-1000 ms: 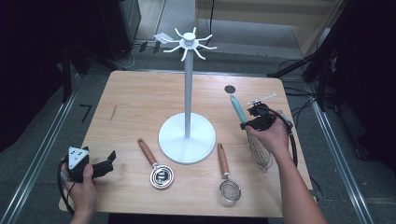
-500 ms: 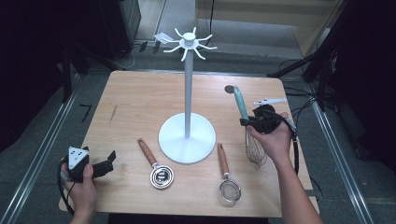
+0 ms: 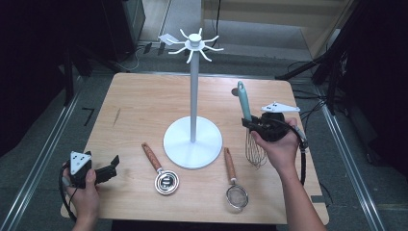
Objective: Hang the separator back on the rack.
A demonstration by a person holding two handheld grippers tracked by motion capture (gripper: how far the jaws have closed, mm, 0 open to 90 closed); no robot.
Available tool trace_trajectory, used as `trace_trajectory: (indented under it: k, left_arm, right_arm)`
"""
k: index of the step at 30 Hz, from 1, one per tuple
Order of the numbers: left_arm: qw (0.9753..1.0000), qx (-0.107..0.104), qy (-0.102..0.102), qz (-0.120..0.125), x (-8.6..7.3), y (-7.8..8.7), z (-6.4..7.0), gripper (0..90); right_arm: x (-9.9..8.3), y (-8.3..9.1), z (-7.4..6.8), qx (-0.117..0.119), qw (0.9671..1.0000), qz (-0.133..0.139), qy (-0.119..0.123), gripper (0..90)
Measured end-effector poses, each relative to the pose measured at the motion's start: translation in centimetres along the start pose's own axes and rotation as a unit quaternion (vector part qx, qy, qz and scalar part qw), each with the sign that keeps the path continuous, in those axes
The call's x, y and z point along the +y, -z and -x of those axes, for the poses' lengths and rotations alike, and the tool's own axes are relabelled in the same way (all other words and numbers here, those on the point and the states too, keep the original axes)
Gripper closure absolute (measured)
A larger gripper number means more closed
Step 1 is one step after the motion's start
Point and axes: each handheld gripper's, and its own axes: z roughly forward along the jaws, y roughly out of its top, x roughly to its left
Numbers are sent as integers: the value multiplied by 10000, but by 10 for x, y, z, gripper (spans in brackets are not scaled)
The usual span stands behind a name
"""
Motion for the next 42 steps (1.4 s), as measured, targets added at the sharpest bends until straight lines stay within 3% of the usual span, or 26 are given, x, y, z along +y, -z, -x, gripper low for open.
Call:
trace_trajectory:
  k: [5,16,33,42]
  left_arm:
    - [10000,-1,1,-1,0,0,0,0]
    - [10000,5,11,10,0,0,0,0]
    - [10000,-2,3,1,0,0,0,0]
    - [10000,1,12,-2,0,0,0,0]
  right_arm:
    - [3,5,-7,153,9995,280,31,706]
    - [10,15,-22,356,9974,620,63,706]
    - [21,27,-47,788,9904,1123,188,706]
    - [27,34,-62,982,9841,1430,385,706]
